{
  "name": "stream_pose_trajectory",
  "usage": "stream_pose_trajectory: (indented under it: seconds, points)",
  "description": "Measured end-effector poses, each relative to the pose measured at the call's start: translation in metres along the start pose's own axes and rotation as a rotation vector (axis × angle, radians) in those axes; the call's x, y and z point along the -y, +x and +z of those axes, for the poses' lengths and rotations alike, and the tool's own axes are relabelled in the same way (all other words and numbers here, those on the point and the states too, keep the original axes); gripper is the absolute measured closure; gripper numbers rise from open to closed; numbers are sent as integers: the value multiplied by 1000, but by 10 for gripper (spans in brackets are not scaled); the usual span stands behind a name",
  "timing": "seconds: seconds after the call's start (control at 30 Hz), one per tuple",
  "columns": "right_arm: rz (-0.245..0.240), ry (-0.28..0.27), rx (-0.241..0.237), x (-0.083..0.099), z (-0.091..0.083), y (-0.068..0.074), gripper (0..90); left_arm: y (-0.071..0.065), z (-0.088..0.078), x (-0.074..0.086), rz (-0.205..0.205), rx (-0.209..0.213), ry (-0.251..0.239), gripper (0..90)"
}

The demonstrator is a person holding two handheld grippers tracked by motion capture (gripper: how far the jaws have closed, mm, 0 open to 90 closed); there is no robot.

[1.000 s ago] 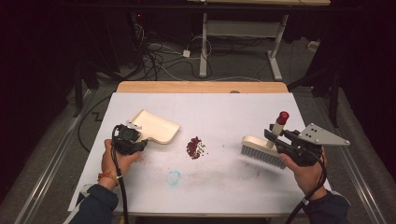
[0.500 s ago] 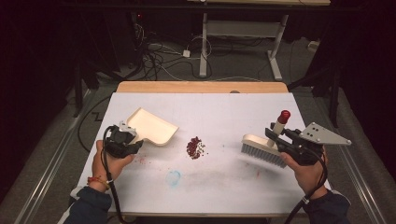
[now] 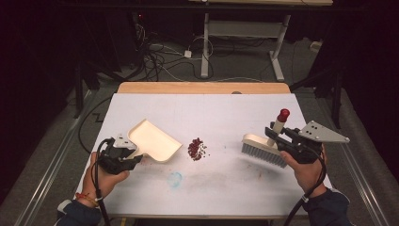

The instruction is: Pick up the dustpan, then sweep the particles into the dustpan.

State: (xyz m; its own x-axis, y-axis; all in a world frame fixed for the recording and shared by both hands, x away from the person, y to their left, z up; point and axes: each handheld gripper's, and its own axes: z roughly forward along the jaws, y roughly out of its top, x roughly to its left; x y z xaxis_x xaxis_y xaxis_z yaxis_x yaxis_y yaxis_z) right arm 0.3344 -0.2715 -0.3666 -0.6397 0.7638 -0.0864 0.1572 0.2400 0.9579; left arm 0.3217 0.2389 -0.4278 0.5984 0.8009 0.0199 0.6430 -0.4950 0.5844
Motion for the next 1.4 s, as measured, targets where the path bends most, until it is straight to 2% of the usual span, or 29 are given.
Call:
stream_pose_trajectory:
  seconds: [0.23, 0.27, 0.43, 0.53, 0.63, 0.73, 0.93, 1.0, 1.13, 1.17, 1.2, 1.27, 1.3, 1.4]
  points:
    - [0, 8, 3, 2, 1, -1, 697, -13, -1, 10, 29, 33, 23, 646]
    - [3, 5, 5, 2, 1, -2, 698, -18, -1, 12, 39, 48, 27, 646]
    - [4, 2, 4, 2, 4, -1, 697, -28, -1, 16, 64, 61, 47, 645]
    - [6, 3, 4, 5, 10, -2, 697, -34, -2, 19, 84, 65, 66, 645]
    - [17, 17, 24, 9, 18, -6, 697, -40, -1, 20, 103, 88, 80, 645]
    - [35, 21, 23, 11, 23, -8, 698, -42, 3, 20, 112, 96, 94, 645]
    - [24, 20, 39, 7, 40, -8, 698, -46, 10, 19, 120, 116, 111, 645]
    - [44, 10, 41, 2, 52, -8, 698, -47, 11, 18, 119, 123, 111, 645]
    - [39, 8, 34, -5, 75, -3, 697, -49, 16, 17, 124, 123, 123, 645]
    - [39, 8, 34, -5, 75, -3, 697, -50, 17, 17, 120, 127, 121, 645]
    - [37, 13, 35, -8, 88, 1, 698, -50, 18, 17, 120, 130, 125, 645]
    - [36, 13, 37, -9, 95, 3, 697, -51, 20, 17, 115, 135, 124, 644]
    - [35, 17, 42, -11, 108, 7, 698, -51, 21, 17, 119, 132, 127, 645]
    - [46, 12, 55, -13, 125, 13, 698, -52, 23, 17, 118, 128, 133, 645]
